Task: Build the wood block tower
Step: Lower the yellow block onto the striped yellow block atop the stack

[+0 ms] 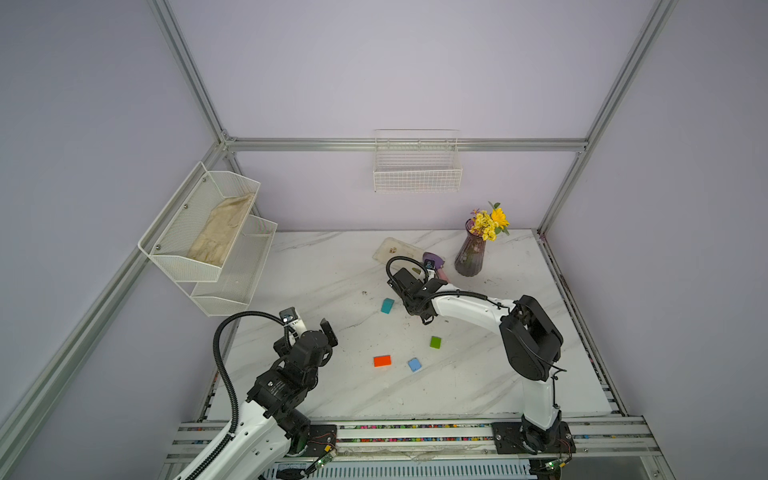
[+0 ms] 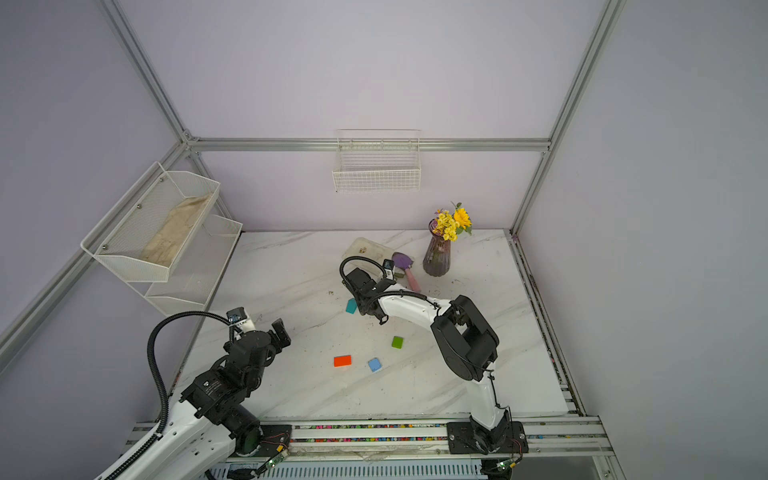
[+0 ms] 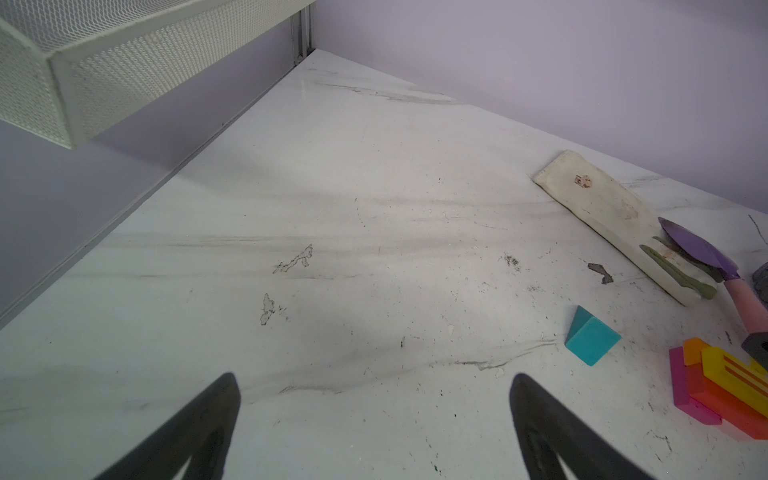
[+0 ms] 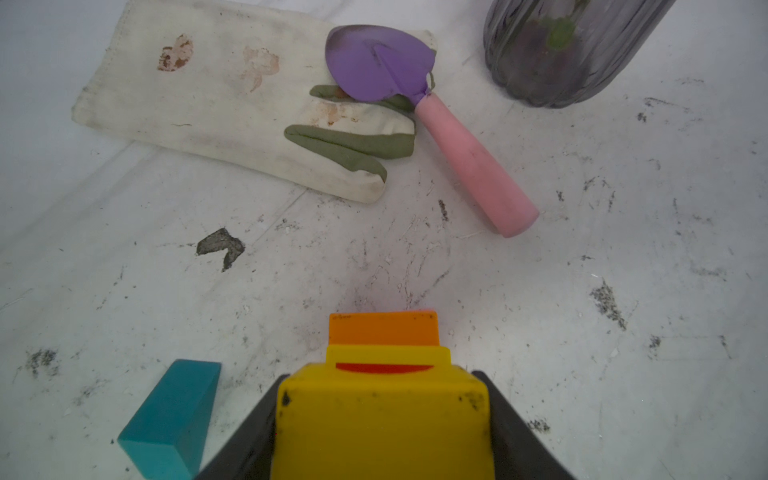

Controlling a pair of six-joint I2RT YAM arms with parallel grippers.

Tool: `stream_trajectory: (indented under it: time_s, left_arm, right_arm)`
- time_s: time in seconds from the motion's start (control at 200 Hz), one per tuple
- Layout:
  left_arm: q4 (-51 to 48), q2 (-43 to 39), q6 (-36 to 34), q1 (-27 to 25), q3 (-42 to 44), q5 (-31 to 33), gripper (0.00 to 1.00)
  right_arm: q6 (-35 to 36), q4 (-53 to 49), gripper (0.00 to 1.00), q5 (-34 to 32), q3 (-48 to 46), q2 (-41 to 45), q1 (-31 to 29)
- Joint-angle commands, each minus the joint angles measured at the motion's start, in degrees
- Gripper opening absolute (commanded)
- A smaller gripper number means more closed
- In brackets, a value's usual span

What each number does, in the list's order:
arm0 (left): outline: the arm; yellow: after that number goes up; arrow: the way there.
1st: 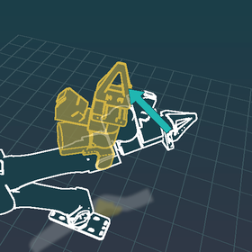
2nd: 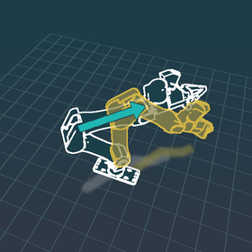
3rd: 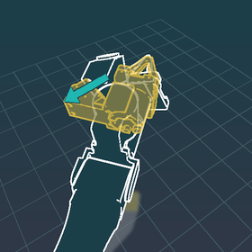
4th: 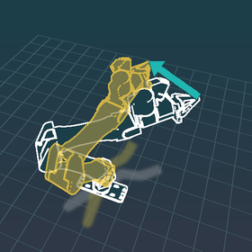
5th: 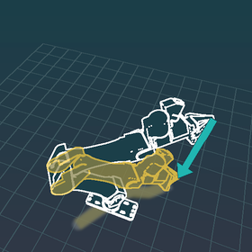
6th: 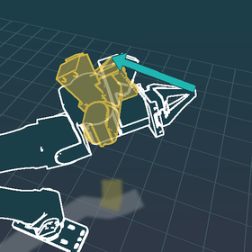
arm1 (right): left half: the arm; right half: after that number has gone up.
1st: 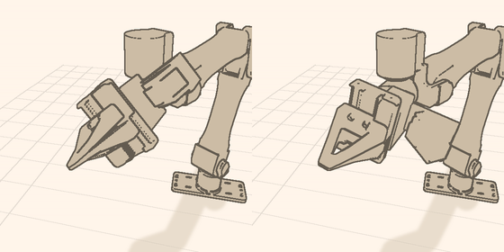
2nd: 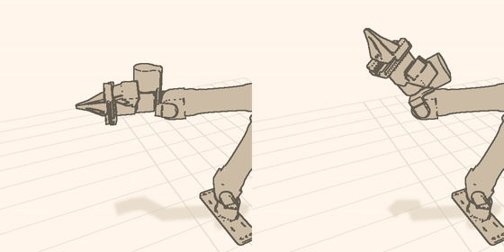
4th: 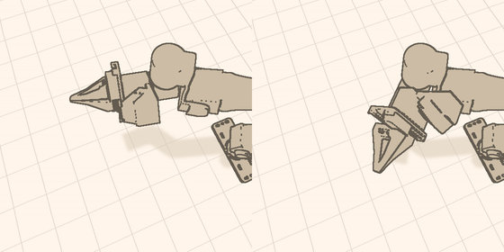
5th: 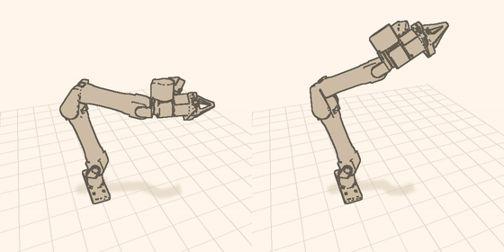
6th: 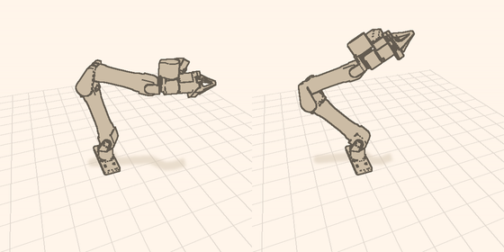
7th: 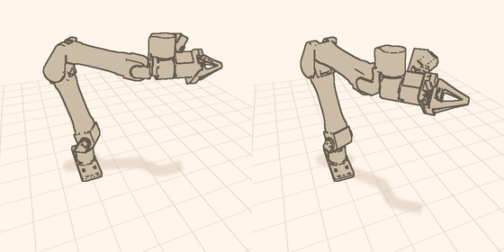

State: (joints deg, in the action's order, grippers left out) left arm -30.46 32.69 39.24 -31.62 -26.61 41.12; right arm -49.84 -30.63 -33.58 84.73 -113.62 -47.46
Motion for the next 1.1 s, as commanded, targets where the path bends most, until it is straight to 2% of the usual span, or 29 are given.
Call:
stream_trajectory:
  time_s: [0.0, 0.535, 1.095]
  left_arm:
    - [2.1, -0.6, -1.1, 0.2, 1.8, 0.4, 1.00]
    - [2.2, -0.5, -1.1, 0.2, 1.8, 0.3, 1.00]
    - [2.2, -0.6, -1.1, 0.2, 1.8, 0.2, 1.00]
  right_arm:
    - [-0.6, 1.3, 0.28, -0.3, -1.3, 0.0, 0.2]
    - [1.7, 3.5, 0.32, 1.2, -1.9, -2.1, 1.4]
    - [3.0, 4.0, 0.45, 2.2, -2.1, -2.5, 1.9]
